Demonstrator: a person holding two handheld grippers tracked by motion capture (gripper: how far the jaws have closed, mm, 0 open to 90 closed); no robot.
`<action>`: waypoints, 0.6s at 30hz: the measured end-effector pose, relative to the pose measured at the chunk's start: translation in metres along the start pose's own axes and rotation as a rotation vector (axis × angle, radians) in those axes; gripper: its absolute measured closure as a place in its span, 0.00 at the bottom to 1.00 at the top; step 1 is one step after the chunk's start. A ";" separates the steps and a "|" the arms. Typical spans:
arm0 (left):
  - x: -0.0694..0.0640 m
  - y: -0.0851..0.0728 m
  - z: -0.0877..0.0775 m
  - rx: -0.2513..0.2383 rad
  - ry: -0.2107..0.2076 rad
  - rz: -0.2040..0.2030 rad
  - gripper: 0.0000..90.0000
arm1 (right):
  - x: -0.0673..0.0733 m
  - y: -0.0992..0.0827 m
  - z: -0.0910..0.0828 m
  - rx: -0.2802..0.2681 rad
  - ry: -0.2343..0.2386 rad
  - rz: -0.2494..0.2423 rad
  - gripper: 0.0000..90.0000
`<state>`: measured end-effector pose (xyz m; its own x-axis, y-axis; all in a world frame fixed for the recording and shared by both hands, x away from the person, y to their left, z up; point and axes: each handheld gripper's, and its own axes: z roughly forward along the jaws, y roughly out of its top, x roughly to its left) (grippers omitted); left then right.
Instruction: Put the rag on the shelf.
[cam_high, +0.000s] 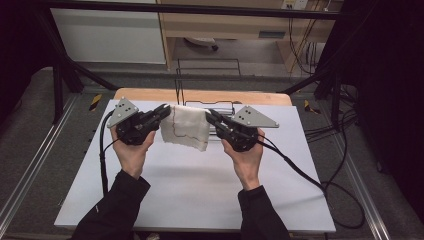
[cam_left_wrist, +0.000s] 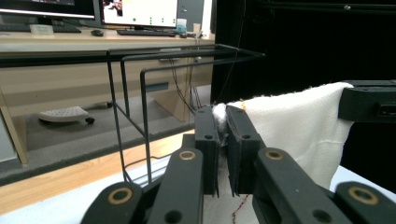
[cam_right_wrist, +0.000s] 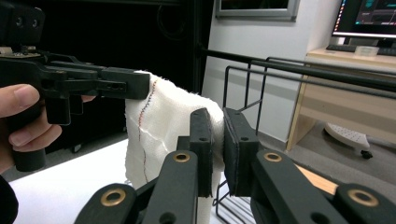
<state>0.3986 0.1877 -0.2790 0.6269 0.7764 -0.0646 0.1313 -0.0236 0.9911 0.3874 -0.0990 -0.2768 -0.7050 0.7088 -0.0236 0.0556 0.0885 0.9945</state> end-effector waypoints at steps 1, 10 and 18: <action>0.000 0.001 0.001 -0.001 0.000 0.000 0.93 | 0.000 0.001 0.000 -0.004 -0.003 0.002 0.92; 0.000 0.014 0.007 -0.025 0.003 0.005 0.93 | -0.007 0.013 0.001 -0.041 -0.023 -0.006 0.93; -0.002 0.027 0.014 -0.041 0.009 0.014 0.93 | -0.013 0.023 0.000 -0.059 -0.041 -0.016 0.93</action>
<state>0.4111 0.1768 -0.2541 0.6215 0.7818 -0.0503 0.0910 -0.0083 0.9958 0.3976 -0.1059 -0.2536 -0.6757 0.7360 -0.0423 0.0021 0.0594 0.9982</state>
